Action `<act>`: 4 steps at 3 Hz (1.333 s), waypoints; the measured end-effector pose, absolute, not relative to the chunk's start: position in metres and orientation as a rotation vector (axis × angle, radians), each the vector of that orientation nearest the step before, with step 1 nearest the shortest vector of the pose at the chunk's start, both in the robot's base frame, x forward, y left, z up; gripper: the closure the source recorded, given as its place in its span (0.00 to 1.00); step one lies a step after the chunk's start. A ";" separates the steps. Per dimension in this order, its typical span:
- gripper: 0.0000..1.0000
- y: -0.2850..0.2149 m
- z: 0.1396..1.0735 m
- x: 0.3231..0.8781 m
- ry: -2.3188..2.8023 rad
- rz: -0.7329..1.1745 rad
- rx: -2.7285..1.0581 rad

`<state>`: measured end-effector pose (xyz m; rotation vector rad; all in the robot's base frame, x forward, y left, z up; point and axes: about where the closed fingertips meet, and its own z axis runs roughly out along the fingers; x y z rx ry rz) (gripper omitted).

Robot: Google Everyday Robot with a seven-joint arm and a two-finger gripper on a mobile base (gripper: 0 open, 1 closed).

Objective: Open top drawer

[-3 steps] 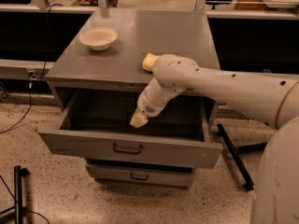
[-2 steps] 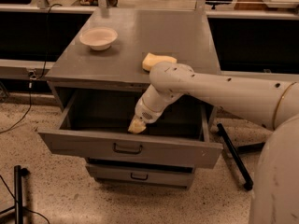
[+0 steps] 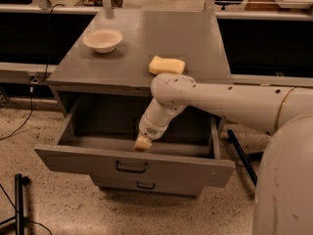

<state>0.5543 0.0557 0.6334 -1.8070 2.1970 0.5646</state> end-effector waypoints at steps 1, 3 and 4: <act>1.00 0.061 0.651 0.540 2.130 0.618 -1.817; 1.00 0.059 0.675 0.539 2.086 0.577 -1.823; 1.00 0.061 0.664 0.540 2.106 0.577 -1.841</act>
Offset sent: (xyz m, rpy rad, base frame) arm -0.0131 -0.0032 0.0717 0.0627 -0.1185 0.0523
